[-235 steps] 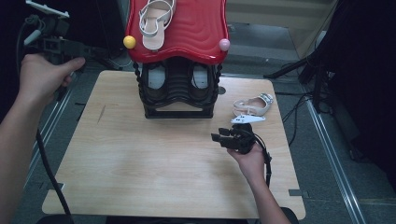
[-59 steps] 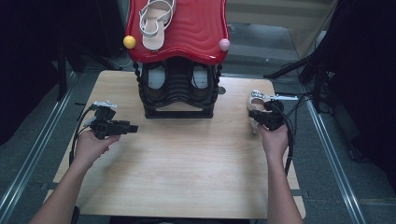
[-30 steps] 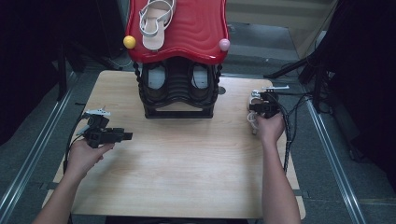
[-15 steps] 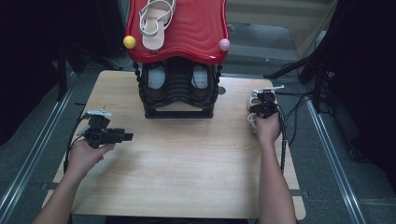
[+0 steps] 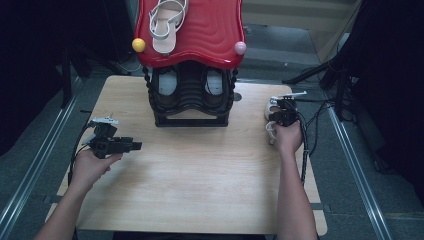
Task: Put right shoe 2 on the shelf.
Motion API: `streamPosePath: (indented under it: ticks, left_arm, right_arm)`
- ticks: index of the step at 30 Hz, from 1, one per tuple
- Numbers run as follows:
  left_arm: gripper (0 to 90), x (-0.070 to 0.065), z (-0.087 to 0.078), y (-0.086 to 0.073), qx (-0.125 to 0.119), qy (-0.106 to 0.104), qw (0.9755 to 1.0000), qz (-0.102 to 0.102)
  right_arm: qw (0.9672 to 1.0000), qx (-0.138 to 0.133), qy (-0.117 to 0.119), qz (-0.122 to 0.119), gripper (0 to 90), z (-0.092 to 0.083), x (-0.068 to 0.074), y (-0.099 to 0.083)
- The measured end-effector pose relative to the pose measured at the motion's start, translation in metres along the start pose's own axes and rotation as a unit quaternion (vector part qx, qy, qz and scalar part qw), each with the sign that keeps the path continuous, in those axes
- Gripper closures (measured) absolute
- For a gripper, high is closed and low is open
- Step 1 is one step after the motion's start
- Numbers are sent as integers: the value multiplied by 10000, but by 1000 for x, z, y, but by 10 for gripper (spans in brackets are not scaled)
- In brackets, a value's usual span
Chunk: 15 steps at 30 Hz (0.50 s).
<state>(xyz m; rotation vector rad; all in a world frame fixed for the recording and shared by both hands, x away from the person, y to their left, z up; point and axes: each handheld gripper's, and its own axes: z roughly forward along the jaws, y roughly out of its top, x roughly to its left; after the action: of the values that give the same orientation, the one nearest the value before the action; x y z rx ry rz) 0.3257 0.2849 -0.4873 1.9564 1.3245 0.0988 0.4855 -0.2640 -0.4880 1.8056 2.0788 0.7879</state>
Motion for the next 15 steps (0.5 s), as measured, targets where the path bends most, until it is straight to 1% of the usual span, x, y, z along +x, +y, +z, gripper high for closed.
streamPosePath:
  ticks: [2, 4, 5, 6, 7, 9, 10, 12, 13, 15]
  left_arm:
    - [461, 0, 0, 0, 7, 8, 10000, 9]
    - [461, 1, 0, 0, -10, -10, 10000, -22]
    - [461, 1, 0, 0, -6, -11, 10000, -27]
    - [461, 2, 0, 0, 21, -14, 10000, -9]
    - [461, 2, 0, 0, 23, -4, 10000, -10]
    - [461, 2, 1, 0, 15, -3, 10000, -24]
    - [461, 1, 1, 0, 9, -2, 10000, -25]
    - [462, 1, 0, 0, -11, -4, 10000, -51]
    - [462, 2, 0, -1, -8, -16, 10000, -57]
    - [461, 2, 0, -1, -18, -53, 9999, -87]
  right_arm:
    - [10000, -7, 74, 43, 882, -2, 0, 0]
    - [9997, -35, 209, 89, 883, -6, 0, 1]
    - [9995, -40, 259, 156, 883, -7, 0, 1]
    - [9993, -45, 331, 174, 883, -8, 0, 1]
    - [9986, -66, 458, 251, 883, -9, -1, 2]
    - [9972, -88, 669, 325, 883, -10, -1, 2]
    - [9966, -100, 728, 368, 883, -11, -1, 2]
    - [9958, -82, 810, 406, 883, -12, 1, 3]
    - [9958, -69, 832, 367, 883, -12, 2, 3]
    - [9954, -65, 868, 388, 883, -13, 3, 4]
